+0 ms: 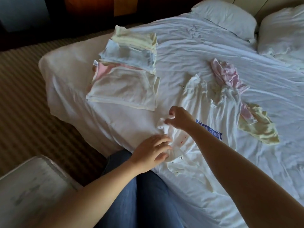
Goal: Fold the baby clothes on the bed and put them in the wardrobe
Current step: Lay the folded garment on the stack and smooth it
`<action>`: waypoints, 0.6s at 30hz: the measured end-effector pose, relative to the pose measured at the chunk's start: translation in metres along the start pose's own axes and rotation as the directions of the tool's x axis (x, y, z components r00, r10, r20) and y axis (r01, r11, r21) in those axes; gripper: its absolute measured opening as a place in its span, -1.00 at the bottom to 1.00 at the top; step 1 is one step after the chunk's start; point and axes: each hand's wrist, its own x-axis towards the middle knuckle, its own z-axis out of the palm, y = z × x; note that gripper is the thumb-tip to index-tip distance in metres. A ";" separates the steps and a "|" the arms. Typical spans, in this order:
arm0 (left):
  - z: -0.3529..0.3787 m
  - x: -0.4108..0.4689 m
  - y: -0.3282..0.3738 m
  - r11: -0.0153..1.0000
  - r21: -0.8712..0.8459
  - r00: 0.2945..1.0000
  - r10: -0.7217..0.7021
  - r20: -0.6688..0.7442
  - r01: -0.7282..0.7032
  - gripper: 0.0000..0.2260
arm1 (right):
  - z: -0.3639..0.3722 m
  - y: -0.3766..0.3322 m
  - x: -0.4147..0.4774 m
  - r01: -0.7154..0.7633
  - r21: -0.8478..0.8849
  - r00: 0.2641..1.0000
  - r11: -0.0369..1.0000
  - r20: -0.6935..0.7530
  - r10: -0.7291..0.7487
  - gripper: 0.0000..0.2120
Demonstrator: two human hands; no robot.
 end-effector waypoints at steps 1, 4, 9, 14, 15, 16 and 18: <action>-0.002 0.001 0.001 1.000 -0.013 1.000 -0.017 -0.002 0.017 -0.83 | -0.002 -0.002 -0.002 -0.004 0.052 1.000 0.999 -0.016 0.005 -0.76; -0.007 0.001 0.008 0.992 -0.079 0.994 -0.099 -0.050 0.095 -0.67 | -0.015 -0.006 -0.012 -0.003 0.284 0.989 0.959 -0.142 0.045 -0.79; -0.009 0.004 0.026 0.965 -0.102 0.958 -0.254 -0.133 0.242 -0.43 | -0.048 -0.003 -0.039 0.060 0.528 0.954 0.847 -0.280 0.106 -0.76; -0.013 0.018 0.047 0.929 0.052 0.930 -0.364 -0.059 0.367 -0.35 | -0.068 0.015 -0.076 0.024 0.667 0.913 0.744 -0.318 0.256 -0.84; -0.016 0.022 0.051 0.918 0.071 0.921 -0.388 -0.042 0.390 -0.42 | -0.070 0.020 -0.084 0.012 0.717 0.912 0.697 -0.294 0.287 -0.85; -0.018 0.026 0.056 0.907 0.080 0.911 -0.412 -0.028 0.413 -0.50 | -0.072 0.026 -0.092 0.008 0.756 0.908 0.655 -0.279 0.312 -0.86; -0.022 0.031 0.063 0.890 0.093 0.894 -0.448 -0.013 0.447 -0.61 | -0.076 0.041 -0.106 0.017 0.791 0.891 0.612 -0.289 0.349 -0.85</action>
